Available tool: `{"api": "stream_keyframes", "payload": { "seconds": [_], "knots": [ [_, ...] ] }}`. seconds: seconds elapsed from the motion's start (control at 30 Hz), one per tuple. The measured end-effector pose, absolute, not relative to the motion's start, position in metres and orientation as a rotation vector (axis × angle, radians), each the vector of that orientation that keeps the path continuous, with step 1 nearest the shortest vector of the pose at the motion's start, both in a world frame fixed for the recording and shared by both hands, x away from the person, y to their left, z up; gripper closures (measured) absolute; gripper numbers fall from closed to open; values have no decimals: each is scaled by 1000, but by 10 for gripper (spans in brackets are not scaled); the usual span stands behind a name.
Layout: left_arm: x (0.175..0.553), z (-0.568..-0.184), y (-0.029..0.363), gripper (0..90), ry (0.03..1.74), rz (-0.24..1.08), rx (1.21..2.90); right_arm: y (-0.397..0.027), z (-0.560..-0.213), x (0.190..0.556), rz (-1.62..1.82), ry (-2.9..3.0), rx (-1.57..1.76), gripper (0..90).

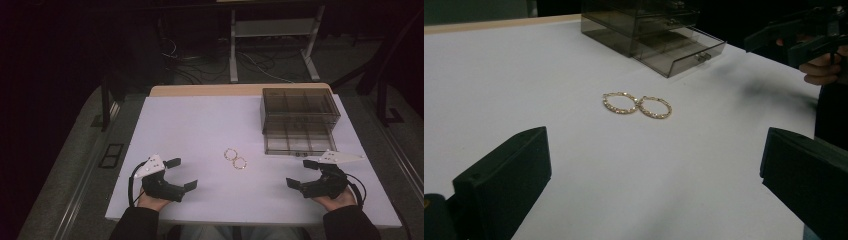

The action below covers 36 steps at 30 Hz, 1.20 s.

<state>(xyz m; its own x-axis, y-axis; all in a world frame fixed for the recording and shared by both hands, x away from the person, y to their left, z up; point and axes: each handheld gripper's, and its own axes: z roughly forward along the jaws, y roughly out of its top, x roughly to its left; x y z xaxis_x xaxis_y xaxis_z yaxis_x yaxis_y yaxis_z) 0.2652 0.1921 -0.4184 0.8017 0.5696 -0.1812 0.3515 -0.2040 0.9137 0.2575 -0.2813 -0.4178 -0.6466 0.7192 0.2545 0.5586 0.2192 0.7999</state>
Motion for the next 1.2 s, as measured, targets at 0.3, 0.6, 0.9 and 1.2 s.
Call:
{"api": "stream_keyframes", "payload": {
  "seconds": [0.3, 0.6, 0.9, 1.2],
  "knots": [
    [262, -403, 179, 0, 647, 225, 1897, -282, -418, 254, 1403, 2329, 1214, 0],
    [272, -389, 162, 0, 593, 217, 1956, -284, -419, 256, 1409, 2336, 1219, 0],
    [283, -376, 149, 0, 555, 200, 1997, -284, -419, 255, 1416, 2335, 1208, 0],
    [295, -371, 139, 0, 539, 175, 2049, -284, -418, 254, 1420, 2333, 1211, 0]
  ]
}}
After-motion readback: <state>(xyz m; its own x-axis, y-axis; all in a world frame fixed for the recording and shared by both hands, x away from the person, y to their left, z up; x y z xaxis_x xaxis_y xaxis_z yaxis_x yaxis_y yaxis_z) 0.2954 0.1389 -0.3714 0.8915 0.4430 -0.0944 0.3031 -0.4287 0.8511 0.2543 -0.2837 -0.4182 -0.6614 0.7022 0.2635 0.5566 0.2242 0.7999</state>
